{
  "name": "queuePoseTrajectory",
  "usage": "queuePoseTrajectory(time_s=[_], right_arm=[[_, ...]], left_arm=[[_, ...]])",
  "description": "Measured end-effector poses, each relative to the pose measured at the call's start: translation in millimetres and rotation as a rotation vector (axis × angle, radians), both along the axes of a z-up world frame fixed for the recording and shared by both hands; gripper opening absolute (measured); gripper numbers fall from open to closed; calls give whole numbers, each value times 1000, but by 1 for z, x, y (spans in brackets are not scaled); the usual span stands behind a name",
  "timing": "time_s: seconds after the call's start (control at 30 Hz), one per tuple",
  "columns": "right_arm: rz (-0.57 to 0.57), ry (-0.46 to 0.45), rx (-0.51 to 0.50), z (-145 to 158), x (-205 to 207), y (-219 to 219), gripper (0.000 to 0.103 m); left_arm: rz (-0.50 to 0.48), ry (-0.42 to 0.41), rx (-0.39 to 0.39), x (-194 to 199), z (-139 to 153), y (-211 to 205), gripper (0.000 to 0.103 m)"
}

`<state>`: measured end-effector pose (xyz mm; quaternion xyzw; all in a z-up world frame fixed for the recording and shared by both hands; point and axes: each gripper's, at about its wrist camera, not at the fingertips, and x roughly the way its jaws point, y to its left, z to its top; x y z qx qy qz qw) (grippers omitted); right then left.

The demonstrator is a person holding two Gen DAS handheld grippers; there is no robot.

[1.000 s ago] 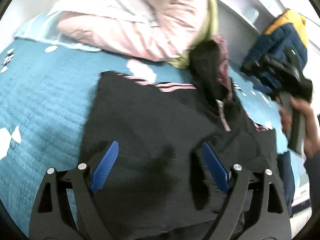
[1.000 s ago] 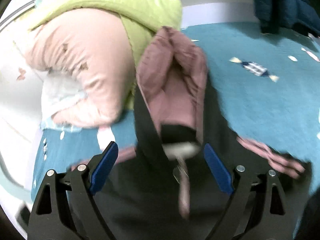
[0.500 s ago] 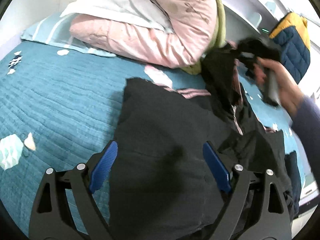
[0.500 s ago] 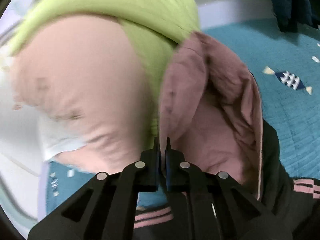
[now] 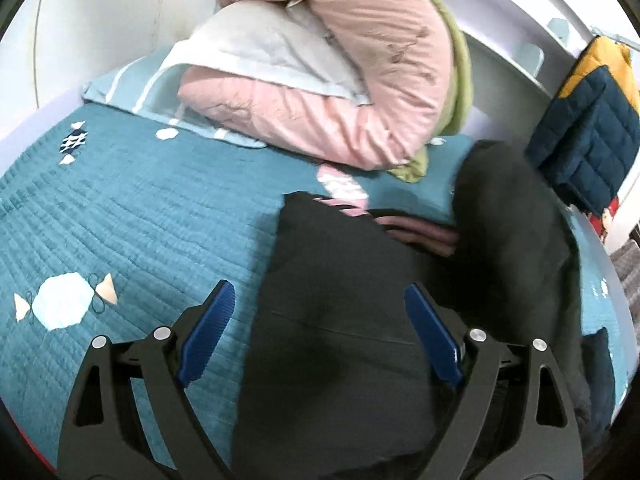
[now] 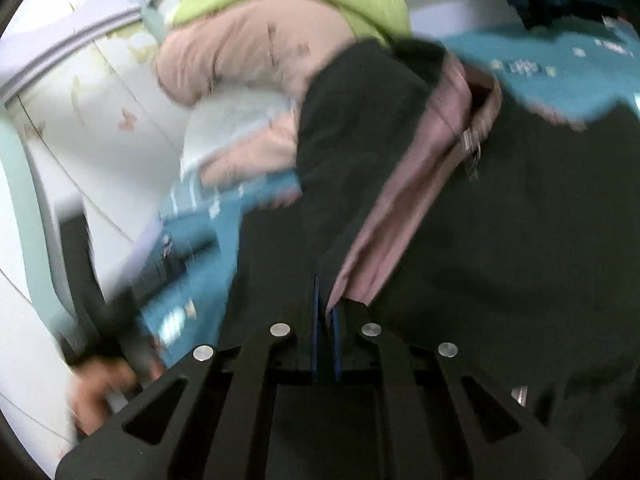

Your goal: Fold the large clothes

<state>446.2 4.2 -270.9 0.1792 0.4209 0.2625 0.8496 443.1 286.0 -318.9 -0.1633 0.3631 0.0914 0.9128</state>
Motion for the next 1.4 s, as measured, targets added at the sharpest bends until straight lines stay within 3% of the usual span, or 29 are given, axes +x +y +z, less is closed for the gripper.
queuePoseTrajectory(time_s=[0.1,0.17,0.23,0.33,0.47,0.6,0.67,0.7,0.77,0.83,0.9,0.97,1.17,1.3,1.4], right_arm=[[-68,45,49,-10,7,-22,12],[-77,51,86,-1,17,-38,24],[-79,31,61,12,22,-50,43],[-89,-4,91,31,22,-66,49],[-186,-26,116,46,40,-112,55],[-251,23,109,45,63,-145,55],[-272,36,98,41,67,-160,55],[-281,46,90,39,69,-166,56],[-288,56,92,40,75,-176,57],[-283,63,93,44,86,-179,57],[-265,66,92,48,93,-179,59],[-251,61,91,55,105,-175,60],[-161,116,96,67,153,-139,61],[-63,216,109,65,188,-95,62],[-56,333,236,51,209,-72,63]], left_arm=[[-23,-9,5,-5,12,-14,88],[-39,-8,-1,-4,18,-24,90],[-74,-1,-7,7,24,-39,90],[-118,6,-22,20,29,-57,90],[-228,30,-24,54,35,-94,90],[-304,60,67,95,37,-130,90],[-355,104,175,119,34,-153,89],[-368,124,220,126,30,-160,87],[-396,193,264,141,15,-167,33],[-428,242,181,144,1,-161,12],[-434,226,186,134,-2,-158,9],[-446,158,163,115,1,-151,6],[-503,48,142,50,6,-142,5],[-525,45,156,29,-5,-144,5],[-520,35,148,22,-9,-142,5]])
